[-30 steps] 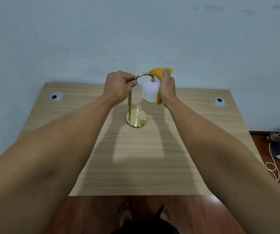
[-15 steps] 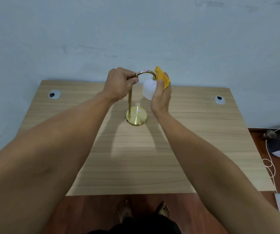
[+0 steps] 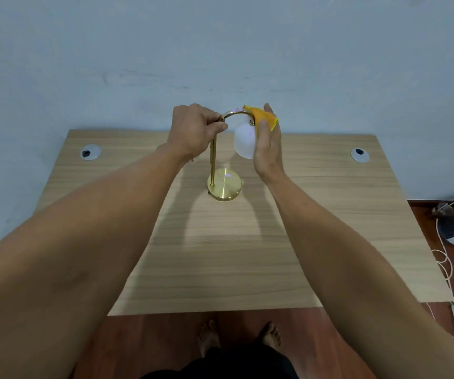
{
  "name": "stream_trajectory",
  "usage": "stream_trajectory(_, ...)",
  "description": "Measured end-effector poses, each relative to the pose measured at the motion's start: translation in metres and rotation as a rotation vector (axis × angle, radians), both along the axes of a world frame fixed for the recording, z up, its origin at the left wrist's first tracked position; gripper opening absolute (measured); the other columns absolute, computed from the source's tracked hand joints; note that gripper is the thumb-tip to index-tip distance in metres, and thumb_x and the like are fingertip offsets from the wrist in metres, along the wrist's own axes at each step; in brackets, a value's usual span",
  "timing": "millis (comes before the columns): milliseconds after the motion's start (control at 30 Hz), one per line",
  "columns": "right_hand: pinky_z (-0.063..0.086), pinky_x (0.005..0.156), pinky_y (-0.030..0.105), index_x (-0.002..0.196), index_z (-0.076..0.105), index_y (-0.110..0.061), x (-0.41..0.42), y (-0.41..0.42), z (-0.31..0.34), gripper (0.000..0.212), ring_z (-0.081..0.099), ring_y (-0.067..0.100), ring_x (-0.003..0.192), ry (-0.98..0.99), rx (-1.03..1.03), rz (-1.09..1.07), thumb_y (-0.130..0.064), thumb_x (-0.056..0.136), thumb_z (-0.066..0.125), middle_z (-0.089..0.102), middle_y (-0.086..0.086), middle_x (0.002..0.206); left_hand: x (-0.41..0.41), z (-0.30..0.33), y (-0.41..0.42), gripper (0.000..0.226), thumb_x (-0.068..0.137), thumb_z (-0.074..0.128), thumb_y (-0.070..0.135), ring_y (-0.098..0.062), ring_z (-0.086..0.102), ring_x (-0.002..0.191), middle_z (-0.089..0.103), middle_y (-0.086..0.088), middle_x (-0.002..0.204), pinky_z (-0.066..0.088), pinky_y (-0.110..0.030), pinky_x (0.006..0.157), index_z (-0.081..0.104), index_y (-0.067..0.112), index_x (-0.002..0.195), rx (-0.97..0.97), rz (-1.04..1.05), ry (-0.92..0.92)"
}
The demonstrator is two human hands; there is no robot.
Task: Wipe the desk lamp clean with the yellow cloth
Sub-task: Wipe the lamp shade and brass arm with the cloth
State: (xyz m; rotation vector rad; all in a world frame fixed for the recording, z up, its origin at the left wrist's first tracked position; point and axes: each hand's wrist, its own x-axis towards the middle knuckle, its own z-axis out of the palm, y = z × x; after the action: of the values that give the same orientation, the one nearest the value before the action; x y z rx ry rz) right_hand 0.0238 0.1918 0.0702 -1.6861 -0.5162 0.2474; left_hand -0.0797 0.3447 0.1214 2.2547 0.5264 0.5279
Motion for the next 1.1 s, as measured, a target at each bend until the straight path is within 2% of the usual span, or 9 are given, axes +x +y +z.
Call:
stream_trajectory(100, 0.021, 0.126, 0.041, 0.159, 0.032, -0.023, -0.017, -0.01, -0.018, 0.051, 0.018, 0.009, 0.155, -0.062, 0.011, -0.079, -0.036, 0.109, 0.031, 0.027, -0.008, 0.167, 0.0, -0.001, 0.0, 0.021, 0.092, 0.074, 0.024, -0.017, 0.044, 0.065, 0.056, -0.019, 0.065, 0.046, -0.036, 0.069, 0.079, 0.005, 0.085, -0.019, 0.01, -0.008)
stream_trajectory(200, 0.031, 0.119, 0.026, 0.154, 0.04, -0.03, -0.032, -0.019, -0.024, 0.044, 0.034, 0.007, 0.148, -0.109, 0.071, -0.123, -0.03, 0.11, 0.033, 0.037, -0.003, 0.163, 0.001, -0.002, 0.001, 0.023, 0.091, 0.073, 0.026, -0.017, 0.042, 0.065, 0.049, -0.008, 0.063, 0.042, -0.029, 0.07, 0.077, 0.004, 0.082, -0.024, 0.001, -0.014)
stream_trajectory(300, 0.05, 0.097, 0.03, 0.118, 0.067, -0.026, -0.025, -0.01, -0.003, 0.046, 0.062, 0.013, 0.107, 0.162, 0.109, -0.304, -0.05, 0.099, 0.034, 0.069, 0.0, 0.119, 0.001, -0.003, 0.002, 0.023, 0.091, 0.071, 0.028, -0.017, 0.045, 0.064, 0.058, -0.024, 0.066, 0.048, -0.033, 0.071, 0.078, 0.007, 0.082, -0.003, -0.012, 0.002)
stream_trajectory(367, 0.051, 0.084, 0.041, 0.095, 0.069, -0.019, -0.012, -0.003, 0.013, 0.053, 0.059, 0.018, 0.085, 0.27, 0.07, -0.342, -0.057, 0.088, 0.032, 0.065, -0.005, 0.09, 0.0, -0.002, 0.002, 0.023, 0.092, 0.071, 0.029, -0.017, 0.048, 0.065, 0.064, -0.028, 0.073, 0.053, -0.038, 0.076, 0.078, 0.008, 0.084, 0.013, -0.015, 0.012)
stream_trajectory(467, 0.05, 0.091, 0.037, 0.089, 0.072, -0.03, -0.008, 0.005, 0.03, 0.041, 0.062, 0.015, 0.095, 0.104, -0.02, -0.158, -0.037, 0.101, 0.034, 0.069, -0.013, 0.093, 0.0, 0.001, 0.003, 0.024, 0.091, 0.071, 0.029, -0.017, 0.047, 0.065, 0.062, -0.027, 0.07, 0.052, -0.038, 0.075, 0.077, 0.007, 0.083, 0.02, -0.008, 0.021)
stream_trajectory(567, 0.048, 0.08, 0.034, 0.081, 0.066, -0.03, 0.009, 0.006, 0.031, 0.038, 0.059, 0.02, 0.089, 0.06, -0.13, -0.063, -0.035, 0.102, 0.035, 0.065, -0.009, 0.086, 0.002, 0.002, 0.004, 0.028, 0.089, 0.07, 0.031, -0.016, 0.046, 0.066, 0.062, -0.028, 0.073, 0.053, -0.041, 0.079, 0.076, 0.005, 0.084, 0.022, -0.012, 0.036)
stream_trajectory(800, 0.048, 0.065, 0.029, 0.086, 0.067, -0.017, 0.033, 0.001, 0.035, 0.044, 0.061, 0.026, 0.075, 0.455, -0.143, -0.209, -0.043, 0.094, 0.033, 0.066, 0.002, 0.083, 0.001, 0.003, 0.002, 0.028, 0.089, 0.07, 0.036, -0.022, 0.051, 0.065, 0.066, -0.025, 0.074, 0.052, -0.05, 0.095, 0.078, 0.009, 0.084, 0.039, 0.008, 0.059)
stream_trajectory(933, 0.039, 0.057, 0.026, 0.06, 0.06, -0.025, 0.021, 0.007, 0.039, 0.043, 0.05, 0.02, 0.064, 0.284, -0.065, -0.092, -0.038, 0.095, 0.038, 0.055, -0.002, 0.07, 0.001, 0.003, 0.001, 0.03, 0.089, 0.069, 0.034, -0.018, 0.049, 0.065, 0.065, -0.025, 0.073, 0.052, -0.045, 0.093, 0.076, 0.006, 0.083, 0.04, 0.017, 0.049)
stream_trajectory(1100, 0.037, 0.066, 0.034, 0.064, 0.047, -0.024, 0.033, 0.006, 0.034, 0.034, 0.045, 0.022, 0.069, 0.175, -0.256, -0.013, -0.049, 0.084, 0.036, 0.051, -0.001, 0.073, 0.001, 0.003, -0.001, 0.029, 0.089, 0.069, 0.033, -0.017, 0.043, 0.064, 0.055, -0.017, 0.064, 0.046, -0.035, 0.08, 0.075, 0.005, 0.083, 0.031, 0.016, 0.043)
